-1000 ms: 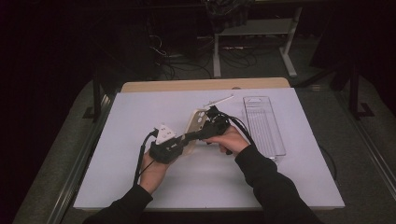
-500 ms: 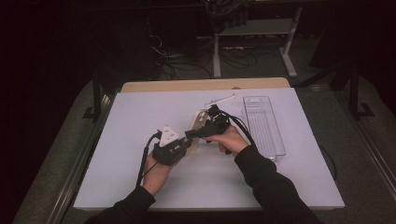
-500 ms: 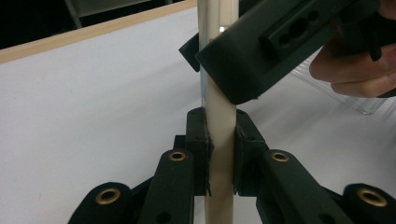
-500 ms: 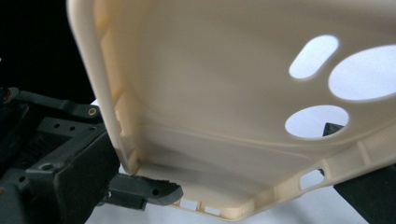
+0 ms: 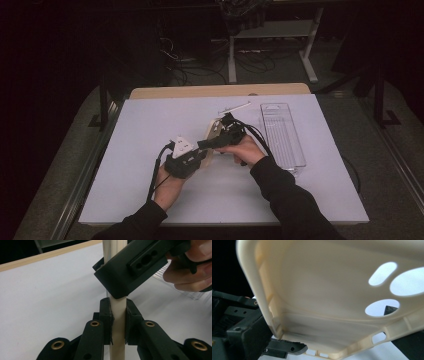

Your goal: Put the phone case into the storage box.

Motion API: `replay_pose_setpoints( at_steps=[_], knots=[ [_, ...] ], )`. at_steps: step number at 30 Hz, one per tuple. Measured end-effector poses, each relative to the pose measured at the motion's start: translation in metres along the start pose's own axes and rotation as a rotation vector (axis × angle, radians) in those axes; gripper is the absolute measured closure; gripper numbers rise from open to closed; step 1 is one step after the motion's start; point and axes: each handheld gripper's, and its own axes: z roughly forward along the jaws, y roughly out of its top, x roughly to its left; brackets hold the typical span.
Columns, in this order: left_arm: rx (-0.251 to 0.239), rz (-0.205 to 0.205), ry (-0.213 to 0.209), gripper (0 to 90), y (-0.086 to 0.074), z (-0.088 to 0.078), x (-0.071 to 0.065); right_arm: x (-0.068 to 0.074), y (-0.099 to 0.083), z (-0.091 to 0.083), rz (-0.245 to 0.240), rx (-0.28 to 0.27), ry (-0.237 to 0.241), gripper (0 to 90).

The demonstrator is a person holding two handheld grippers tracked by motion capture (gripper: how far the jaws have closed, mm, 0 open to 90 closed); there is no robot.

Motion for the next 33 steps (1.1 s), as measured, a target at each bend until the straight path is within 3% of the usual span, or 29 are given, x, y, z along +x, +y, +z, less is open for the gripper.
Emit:
replay_pose_setpoints(
  at_steps=[5, 11, 17, 26, 33],
  knots=[
    [0.005, -0.003, 0.003, 79.2, 0.0, 0.0, 0.001, 0.002, 0.0, -0.001, -0.007, -0.01, -0.007, 2.1],
    [0.045, 0.028, -0.003, 75.0, -0.002, 0.002, 0.003, 0.002, 0.0, 0.0, -0.016, -0.003, -0.014, 4.1],
    [0.035, 0.021, -0.015, 71.1, -0.001, 0.003, 0.003, 0.003, 0.0, 0.0, -0.02, -0.001, -0.015, 5.4],
    [0.058, 0.027, -0.037, 47.9, 0.001, 0.001, 0.007, 0.004, -0.001, 0.001, -0.034, 0.004, -0.018, 6.0],
    [0.086, 0.024, -0.076, 37.4, 0.004, -0.003, 0.015, 0.002, 0.0, -0.002, -0.032, -0.001, -0.027, 6.2]
  ],
)
